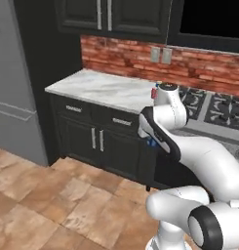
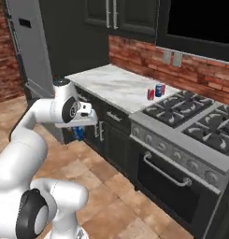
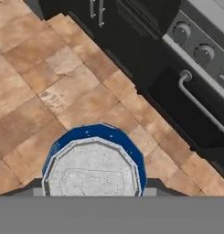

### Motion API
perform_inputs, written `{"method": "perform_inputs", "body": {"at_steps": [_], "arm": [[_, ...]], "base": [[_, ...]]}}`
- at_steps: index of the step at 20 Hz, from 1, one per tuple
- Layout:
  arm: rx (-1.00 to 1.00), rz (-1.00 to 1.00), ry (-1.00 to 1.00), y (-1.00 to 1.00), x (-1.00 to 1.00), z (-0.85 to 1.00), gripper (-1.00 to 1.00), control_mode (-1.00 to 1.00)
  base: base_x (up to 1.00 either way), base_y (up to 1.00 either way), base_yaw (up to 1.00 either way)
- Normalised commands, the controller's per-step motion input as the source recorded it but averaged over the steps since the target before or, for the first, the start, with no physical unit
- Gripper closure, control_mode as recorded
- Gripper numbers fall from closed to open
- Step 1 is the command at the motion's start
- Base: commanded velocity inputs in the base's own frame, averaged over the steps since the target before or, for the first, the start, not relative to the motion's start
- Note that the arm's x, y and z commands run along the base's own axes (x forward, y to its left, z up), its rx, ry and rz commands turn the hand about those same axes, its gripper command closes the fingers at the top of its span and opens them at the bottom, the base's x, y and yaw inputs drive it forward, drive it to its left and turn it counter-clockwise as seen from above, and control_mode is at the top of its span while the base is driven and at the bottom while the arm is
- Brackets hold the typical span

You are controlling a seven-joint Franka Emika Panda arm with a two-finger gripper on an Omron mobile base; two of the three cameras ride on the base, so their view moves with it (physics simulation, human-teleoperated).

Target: Four empty soda cans are scattered around the kitchen. Gather all the cans and cluster them next to the stove for recycling.

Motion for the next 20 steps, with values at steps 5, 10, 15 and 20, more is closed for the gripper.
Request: {"method": "perform_inputs", "body": {"at_steps": [5,10,15,20], "arm": [[0.0,0.0,0.0,0.0,0.0,0.0,1.0,1.0],[0.0,0.0,0.0,0.0,0.0,0.0,1.0,1.0],[0.0,0.0,0.0,0.0,0.0,0.0,1.0,1.0],[0.0,0.0,0.0,0.0,0.0,0.0,1.0,1.0]], "base": [[0.0,0.13,-0.97],[0.02,0.95,-0.63],[0.0,0.95,-0.44],[0.29,0.42,-0.27]]}}
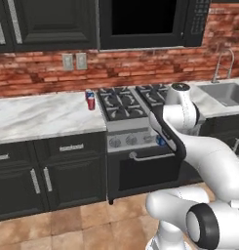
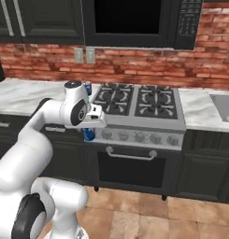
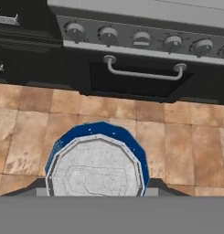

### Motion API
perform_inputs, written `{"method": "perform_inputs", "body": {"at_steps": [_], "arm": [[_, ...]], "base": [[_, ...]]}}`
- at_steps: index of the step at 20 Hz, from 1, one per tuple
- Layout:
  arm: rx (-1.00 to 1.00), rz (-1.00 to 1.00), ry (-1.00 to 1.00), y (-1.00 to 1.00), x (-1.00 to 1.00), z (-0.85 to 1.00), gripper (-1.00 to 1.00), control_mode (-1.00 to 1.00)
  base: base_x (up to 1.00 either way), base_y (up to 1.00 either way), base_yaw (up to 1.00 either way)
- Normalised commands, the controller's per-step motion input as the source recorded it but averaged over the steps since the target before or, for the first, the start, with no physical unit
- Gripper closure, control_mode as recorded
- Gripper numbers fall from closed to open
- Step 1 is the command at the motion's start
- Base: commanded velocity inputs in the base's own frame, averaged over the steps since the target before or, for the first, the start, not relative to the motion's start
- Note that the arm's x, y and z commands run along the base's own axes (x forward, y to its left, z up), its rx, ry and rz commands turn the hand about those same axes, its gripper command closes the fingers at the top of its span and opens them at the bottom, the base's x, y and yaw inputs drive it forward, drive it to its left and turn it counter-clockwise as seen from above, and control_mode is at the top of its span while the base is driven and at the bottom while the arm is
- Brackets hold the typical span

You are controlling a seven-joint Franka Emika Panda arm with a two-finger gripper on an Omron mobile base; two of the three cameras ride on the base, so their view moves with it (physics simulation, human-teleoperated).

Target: Four empty soda cans are scattered around the kitchen. Gather all the cans and cluster them next to the stove for recycling.

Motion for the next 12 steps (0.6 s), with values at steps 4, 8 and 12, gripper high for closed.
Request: {"method": "perform_inputs", "body": {"at_steps": [4,8,12], "arm": [[0.0,0.0,0.0,0.0,0.0,0.0,1.0,1.0],[0.0,0.0,0.0,0.0,0.0,0.0,1.0,1.0],[0.0,0.0,0.0,0.0,0.0,0.0,1.0,1.0]], "base": [[0.42,0.0,-0.01],[0.35,0.46,0.05],[0.17,0.42,0.12]]}}
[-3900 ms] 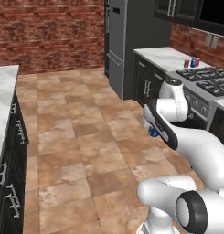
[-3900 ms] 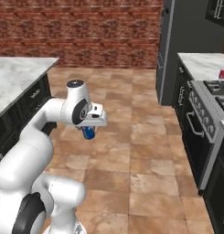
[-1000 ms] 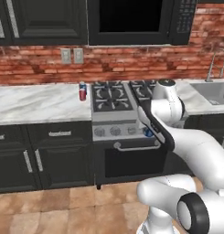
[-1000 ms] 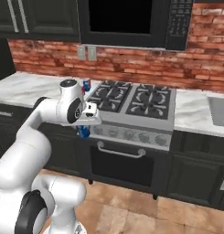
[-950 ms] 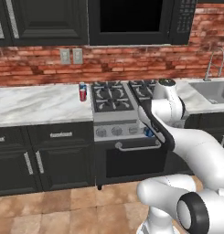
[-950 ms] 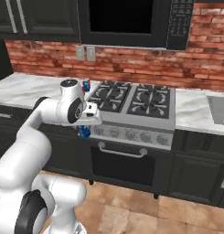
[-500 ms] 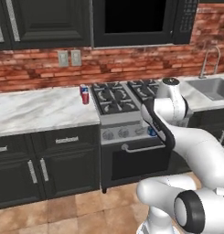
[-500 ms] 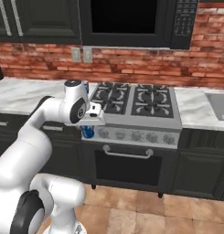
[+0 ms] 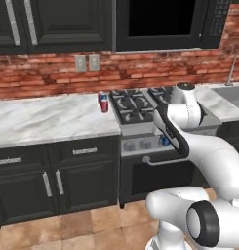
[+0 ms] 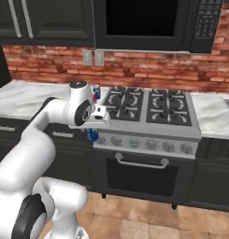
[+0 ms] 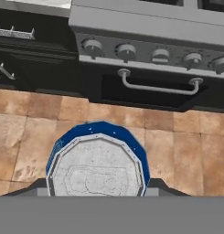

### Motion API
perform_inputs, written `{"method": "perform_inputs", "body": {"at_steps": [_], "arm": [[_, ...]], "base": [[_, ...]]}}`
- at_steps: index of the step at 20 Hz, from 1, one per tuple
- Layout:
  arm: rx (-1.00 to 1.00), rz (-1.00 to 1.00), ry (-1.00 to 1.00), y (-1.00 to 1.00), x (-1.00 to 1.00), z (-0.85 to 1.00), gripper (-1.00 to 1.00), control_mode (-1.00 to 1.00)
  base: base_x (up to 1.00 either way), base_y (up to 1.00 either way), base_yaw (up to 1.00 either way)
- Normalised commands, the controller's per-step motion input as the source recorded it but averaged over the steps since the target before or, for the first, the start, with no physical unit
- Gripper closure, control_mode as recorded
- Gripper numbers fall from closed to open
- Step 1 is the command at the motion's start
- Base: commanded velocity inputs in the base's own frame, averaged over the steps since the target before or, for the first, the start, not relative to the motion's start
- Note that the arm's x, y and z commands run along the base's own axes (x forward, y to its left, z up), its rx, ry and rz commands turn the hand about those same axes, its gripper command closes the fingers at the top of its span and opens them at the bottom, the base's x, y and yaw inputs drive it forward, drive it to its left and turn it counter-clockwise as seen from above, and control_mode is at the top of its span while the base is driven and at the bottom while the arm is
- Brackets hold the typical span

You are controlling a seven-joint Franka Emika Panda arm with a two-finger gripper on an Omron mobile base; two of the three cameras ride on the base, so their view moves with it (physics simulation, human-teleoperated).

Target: Four empty soda cans are scattered around the kitchen. Gather all the cans and cluster them next to the stove for recycling.

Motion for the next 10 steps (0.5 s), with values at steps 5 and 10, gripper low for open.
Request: {"method": "perform_inputs", "body": {"at_steps": [5,10], "arm": [[0.0,0.0,0.0,0.0,0.0,0.0,1.0,1.0],[0.0,0.0,0.0,0.0,0.0,0.0,1.0,1.0]], "base": [[0.3,0.31,0.1],[0.53,0.17,0.03]]}}
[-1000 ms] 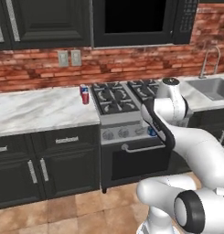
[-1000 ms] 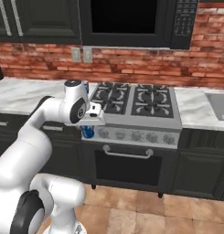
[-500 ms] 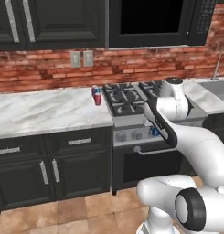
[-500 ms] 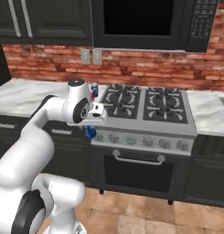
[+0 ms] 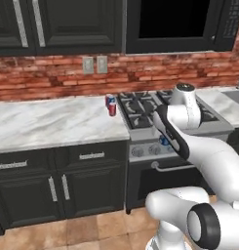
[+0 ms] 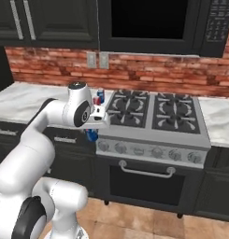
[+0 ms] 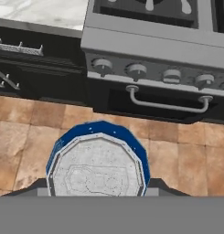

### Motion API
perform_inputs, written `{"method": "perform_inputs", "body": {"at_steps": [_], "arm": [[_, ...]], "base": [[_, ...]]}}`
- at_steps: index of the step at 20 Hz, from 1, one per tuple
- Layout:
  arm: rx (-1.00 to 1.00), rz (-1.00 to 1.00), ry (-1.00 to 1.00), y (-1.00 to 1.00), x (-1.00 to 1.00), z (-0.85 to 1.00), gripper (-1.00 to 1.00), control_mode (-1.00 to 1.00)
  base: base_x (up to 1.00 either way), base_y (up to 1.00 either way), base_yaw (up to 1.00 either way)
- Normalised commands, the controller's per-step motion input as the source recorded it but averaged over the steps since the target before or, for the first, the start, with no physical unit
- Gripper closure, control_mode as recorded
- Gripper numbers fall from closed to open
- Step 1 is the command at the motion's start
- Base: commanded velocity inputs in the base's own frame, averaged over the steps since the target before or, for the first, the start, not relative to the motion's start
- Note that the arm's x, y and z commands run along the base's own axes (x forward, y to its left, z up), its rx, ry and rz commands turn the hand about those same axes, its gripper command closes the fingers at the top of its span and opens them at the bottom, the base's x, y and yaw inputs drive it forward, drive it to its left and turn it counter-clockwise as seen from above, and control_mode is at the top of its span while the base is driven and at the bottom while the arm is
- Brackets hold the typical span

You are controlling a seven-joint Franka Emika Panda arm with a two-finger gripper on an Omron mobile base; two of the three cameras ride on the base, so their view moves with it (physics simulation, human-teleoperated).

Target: Four empty soda cans are scattered around the kitchen. Gather all the cans and cluster them next to the stove for recycling.

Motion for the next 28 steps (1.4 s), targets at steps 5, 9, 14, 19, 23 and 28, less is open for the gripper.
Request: {"method": "perform_inputs", "body": {"at_steps": [5,9,14,19,23,28], "arm": [[0.0,0.0,0.0,0.0,0.0,0.0,1.0,1.0],[0.0,0.0,0.0,0.0,0.0,0.0,1.0,1.0],[0.0,0.0,0.0,0.0,0.0,0.0,1.0,1.0],[0.0,0.0,0.0,0.0,0.0,0.0,1.0,1.0],[0.0,0.0,0.0,0.0,0.0,0.0,1.0,1.0],[0.0,0.0,0.0,0.0,0.0,0.0,1.0,1.0]], "base": [[0.51,0.39,0.0],[0.27,0.63,-0.01],[0.46,0.31,0.0],[0.66,0.02,0.0],[0.55,0.0,0.0],[0.45,0.0,0.0]]}}
